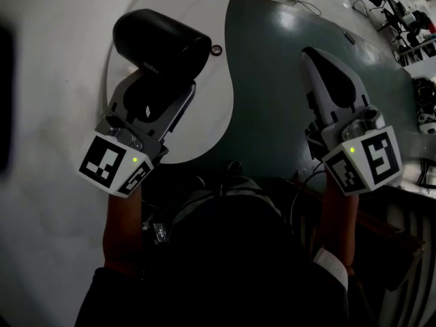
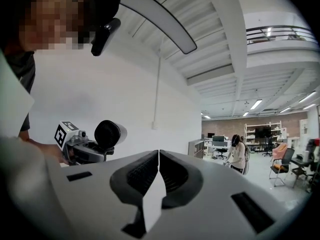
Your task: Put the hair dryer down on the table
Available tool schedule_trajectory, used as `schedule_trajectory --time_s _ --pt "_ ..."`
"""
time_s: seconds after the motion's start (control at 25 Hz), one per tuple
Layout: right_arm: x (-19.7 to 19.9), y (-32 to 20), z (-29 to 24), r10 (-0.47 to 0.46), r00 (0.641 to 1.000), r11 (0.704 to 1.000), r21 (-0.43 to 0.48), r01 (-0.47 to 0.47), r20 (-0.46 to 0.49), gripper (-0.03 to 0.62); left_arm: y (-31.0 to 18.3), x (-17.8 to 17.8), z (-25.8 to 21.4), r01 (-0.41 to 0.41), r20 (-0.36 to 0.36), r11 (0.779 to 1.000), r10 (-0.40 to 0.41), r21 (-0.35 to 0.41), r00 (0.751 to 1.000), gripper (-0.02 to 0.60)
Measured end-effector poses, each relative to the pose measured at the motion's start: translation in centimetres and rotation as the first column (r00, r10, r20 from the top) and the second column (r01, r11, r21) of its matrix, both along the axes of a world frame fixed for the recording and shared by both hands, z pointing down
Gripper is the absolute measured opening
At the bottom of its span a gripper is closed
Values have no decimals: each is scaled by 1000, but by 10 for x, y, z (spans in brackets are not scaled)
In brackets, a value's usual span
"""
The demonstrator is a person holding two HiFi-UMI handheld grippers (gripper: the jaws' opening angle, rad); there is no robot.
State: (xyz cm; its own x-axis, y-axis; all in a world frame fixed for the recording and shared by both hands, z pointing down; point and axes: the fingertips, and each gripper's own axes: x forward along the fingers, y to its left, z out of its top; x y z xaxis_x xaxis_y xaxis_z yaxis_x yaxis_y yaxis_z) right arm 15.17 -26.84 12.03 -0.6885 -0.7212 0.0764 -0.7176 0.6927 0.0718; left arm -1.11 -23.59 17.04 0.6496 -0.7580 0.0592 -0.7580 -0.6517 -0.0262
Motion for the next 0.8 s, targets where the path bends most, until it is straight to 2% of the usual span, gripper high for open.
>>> schedule_trajectory --time_s 0.48,0.8 --pt "30 -56 11 -77 997 997 -10 77 -7 9 -43 27 10 93 -1 996 -93 -4 996 212" --pt "15 -75 15 -46 999 999 -26 45 -30 9 -71 12 18 60 -21 998 -60 -24 998 212"
